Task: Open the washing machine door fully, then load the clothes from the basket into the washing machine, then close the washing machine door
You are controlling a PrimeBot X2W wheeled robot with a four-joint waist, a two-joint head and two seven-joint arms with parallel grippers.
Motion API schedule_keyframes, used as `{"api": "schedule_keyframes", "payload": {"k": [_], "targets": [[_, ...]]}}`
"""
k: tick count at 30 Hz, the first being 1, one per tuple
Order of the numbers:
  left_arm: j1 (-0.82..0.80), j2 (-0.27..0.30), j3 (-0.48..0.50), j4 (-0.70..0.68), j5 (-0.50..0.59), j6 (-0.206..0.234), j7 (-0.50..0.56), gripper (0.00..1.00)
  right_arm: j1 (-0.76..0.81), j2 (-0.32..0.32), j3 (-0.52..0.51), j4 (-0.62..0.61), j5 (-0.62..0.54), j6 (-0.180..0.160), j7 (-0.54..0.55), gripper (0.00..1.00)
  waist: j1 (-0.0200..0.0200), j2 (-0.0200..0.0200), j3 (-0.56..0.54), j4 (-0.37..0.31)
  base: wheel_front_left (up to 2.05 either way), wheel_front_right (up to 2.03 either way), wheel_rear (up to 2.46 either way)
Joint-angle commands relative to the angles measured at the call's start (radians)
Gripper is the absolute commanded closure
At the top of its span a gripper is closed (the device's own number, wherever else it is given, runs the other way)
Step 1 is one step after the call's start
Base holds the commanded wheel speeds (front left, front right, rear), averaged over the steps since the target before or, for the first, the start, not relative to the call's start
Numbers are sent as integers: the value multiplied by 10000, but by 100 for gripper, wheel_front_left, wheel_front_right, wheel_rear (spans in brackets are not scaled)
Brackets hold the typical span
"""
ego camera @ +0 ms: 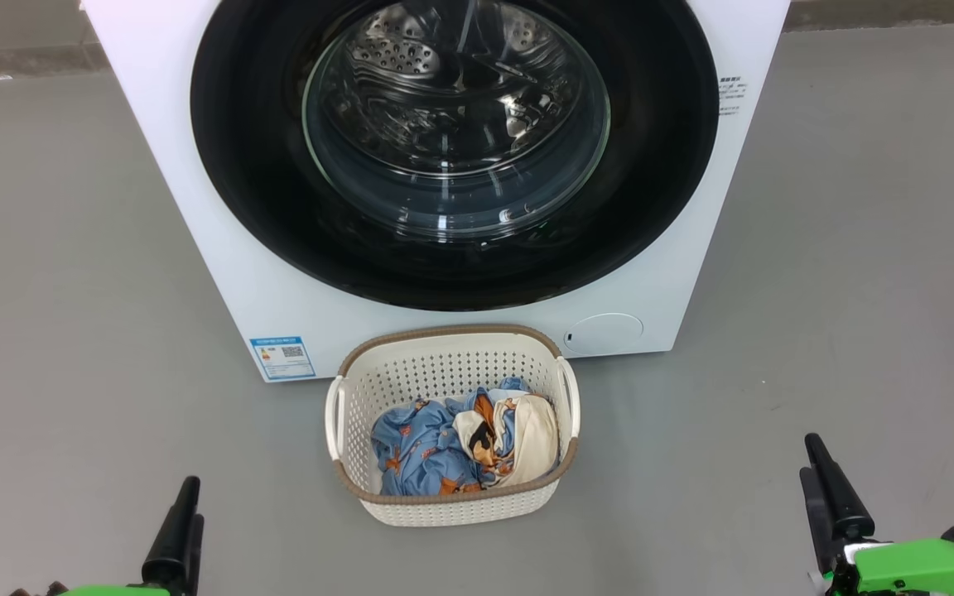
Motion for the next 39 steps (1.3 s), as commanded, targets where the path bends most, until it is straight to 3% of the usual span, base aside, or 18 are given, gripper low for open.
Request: {"api": "schedule_keyframes", "payload": {"k": [1,39], "targets": [[-468,250,54,-329,257,-7,-110,0,-528,-168,120,-300,-262,3,-103,0,-1,0,4,-1,0,0,0],[-638,773,-94,-740,5482,-16,-1200,0,-1011,-724,852,-664,-5705,8,-1185,0,-1,0,88,-79,0,0,0]]}}
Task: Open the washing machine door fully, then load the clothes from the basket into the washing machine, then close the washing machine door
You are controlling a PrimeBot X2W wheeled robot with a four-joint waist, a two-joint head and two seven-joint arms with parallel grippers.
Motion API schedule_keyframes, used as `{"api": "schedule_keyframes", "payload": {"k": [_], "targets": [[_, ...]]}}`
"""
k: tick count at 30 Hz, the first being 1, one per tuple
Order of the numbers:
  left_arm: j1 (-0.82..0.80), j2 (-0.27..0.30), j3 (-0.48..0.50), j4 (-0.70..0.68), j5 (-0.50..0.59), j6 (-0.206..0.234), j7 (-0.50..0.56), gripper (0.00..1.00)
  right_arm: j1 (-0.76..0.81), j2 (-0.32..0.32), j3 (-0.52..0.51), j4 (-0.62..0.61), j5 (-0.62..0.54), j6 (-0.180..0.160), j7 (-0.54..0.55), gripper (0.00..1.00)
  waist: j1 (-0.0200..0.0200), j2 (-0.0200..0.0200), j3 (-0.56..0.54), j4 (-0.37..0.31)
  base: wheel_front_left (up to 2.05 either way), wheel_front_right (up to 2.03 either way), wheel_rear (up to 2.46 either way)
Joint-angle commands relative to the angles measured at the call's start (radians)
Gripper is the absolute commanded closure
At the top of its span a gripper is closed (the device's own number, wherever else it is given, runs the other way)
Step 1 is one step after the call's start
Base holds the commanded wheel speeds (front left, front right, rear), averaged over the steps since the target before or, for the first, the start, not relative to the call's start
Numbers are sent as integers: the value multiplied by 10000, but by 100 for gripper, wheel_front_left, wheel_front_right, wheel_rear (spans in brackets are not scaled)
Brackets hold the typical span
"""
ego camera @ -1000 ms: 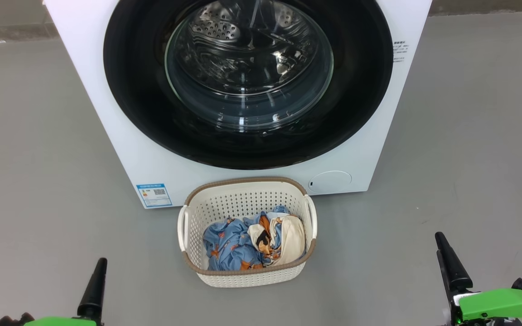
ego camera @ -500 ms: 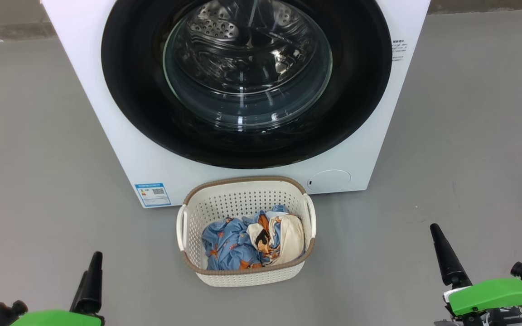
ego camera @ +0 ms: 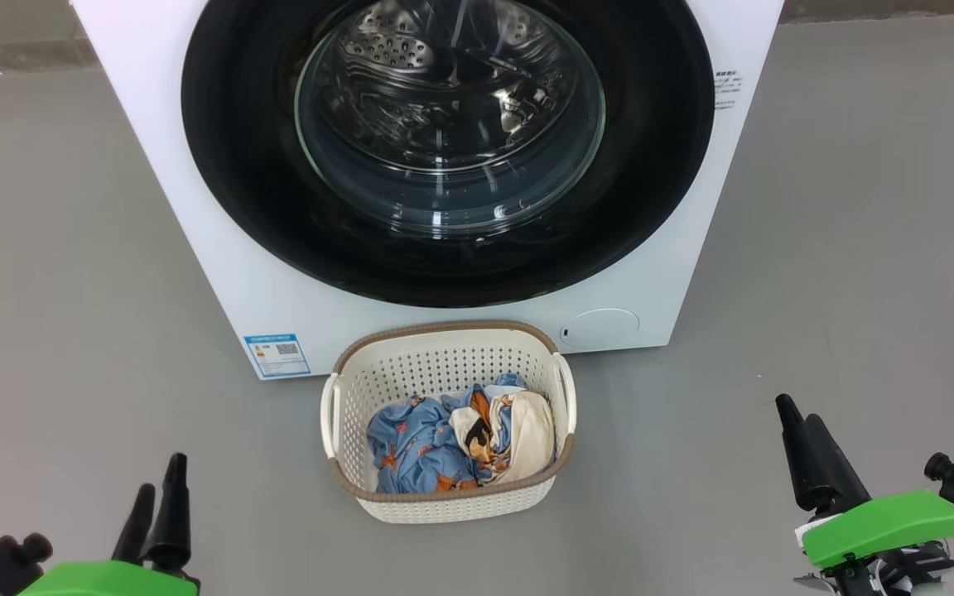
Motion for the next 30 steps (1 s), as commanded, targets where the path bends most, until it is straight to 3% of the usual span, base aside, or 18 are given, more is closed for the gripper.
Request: {"api": "schedule_keyframes", "payload": {"k": [1,30], "targets": [[-494,289,168,-349,390,-16,-163,0,-482,-210,174,-301,-363,8,-142,0,-1,-1,0,-2,0,0,0],[-563,541,224,-678,3941,-22,-988,0,-867,-580,571,-265,-3966,12,-961,0,-1,-1,104,-40,0,0,0]]}}
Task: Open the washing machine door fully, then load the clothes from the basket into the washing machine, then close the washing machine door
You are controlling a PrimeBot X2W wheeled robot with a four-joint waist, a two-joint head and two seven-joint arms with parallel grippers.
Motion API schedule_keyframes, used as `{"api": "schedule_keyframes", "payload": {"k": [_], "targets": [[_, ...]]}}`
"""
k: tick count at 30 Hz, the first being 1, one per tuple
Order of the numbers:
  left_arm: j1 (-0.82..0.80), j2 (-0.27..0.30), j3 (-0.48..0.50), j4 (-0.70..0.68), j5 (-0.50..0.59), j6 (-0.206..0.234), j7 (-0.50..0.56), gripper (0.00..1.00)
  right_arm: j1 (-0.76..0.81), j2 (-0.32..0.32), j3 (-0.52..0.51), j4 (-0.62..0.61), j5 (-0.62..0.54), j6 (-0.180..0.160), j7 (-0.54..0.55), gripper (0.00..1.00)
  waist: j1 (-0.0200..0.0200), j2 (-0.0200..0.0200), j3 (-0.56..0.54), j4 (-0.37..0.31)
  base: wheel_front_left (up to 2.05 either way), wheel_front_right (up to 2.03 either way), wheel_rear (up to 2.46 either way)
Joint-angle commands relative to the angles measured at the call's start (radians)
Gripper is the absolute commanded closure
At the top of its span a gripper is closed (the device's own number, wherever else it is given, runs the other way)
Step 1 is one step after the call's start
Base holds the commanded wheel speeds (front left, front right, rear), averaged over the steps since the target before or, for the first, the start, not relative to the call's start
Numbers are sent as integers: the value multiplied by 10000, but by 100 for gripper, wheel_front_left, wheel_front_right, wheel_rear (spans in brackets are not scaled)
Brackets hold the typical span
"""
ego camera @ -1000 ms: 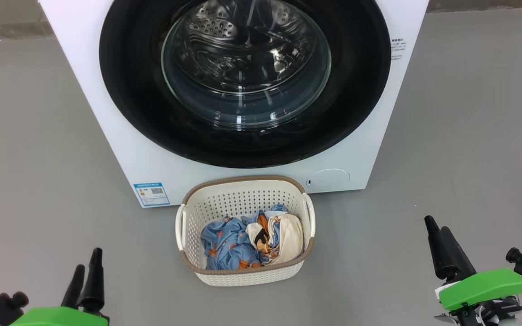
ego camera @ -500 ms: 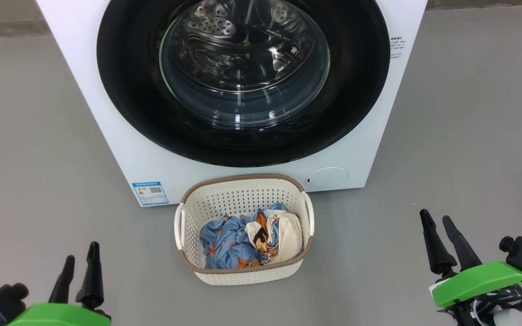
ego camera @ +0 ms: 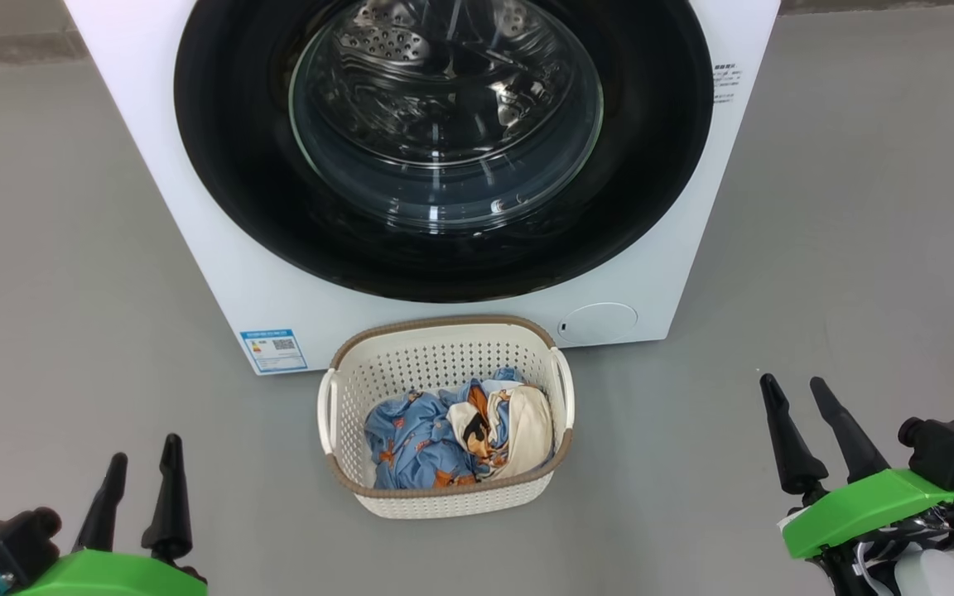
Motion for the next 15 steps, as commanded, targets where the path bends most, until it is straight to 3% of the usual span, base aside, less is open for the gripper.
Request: {"api": "schedule_keyframes", "payload": {"k": [1,15], "targets": [[-516,321,232,-340,439,-21,-168,0,-479,-158,191,-301,-420,13,-166,0,0,0,15,12,0,0,0],[-572,438,325,-431,2023,-24,-580,0,-603,-244,276,-421,-2234,15,-575,0,0,0,61,-34,0,0,0]]}}
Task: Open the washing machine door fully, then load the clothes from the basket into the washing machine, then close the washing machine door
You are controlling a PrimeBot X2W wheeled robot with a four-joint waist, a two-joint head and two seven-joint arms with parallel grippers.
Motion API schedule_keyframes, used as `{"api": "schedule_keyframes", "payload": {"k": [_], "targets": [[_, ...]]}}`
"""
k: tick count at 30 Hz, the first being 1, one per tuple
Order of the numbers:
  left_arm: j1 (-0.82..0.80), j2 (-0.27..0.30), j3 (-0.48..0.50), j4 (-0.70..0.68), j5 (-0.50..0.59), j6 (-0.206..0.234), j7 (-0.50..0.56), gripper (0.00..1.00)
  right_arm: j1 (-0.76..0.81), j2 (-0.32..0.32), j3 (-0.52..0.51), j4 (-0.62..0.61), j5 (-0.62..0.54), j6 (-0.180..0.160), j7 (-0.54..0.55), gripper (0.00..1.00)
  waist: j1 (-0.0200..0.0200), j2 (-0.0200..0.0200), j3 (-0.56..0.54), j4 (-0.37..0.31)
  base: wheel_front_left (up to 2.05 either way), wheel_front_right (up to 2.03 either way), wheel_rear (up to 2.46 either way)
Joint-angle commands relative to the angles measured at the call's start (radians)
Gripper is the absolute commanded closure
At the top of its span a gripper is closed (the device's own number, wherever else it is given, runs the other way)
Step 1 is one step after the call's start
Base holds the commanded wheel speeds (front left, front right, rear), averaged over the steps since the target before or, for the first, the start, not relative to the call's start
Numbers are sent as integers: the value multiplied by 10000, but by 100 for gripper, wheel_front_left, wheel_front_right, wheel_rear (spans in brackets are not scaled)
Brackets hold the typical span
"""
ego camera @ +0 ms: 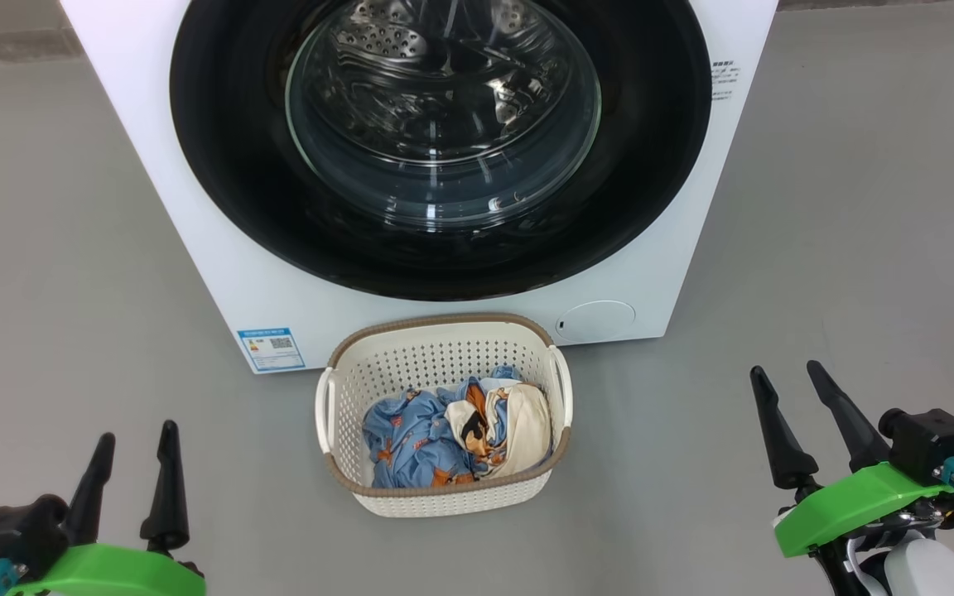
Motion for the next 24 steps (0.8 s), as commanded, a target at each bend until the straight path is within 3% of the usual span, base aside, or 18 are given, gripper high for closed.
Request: {"api": "schedule_keyframes", "payload": {"k": [1,24], "targets": [[-445,297,330,-314,335,-22,-150,0,-453,-190,206,-304,-341,15,-158,0,0,-1,5,-3,0,0,0],[-680,370,538,-117,2319,-27,-730,0,-745,-326,216,-270,-2743,17,-734,0,-1,-1,53,32,0,0,0]]}}
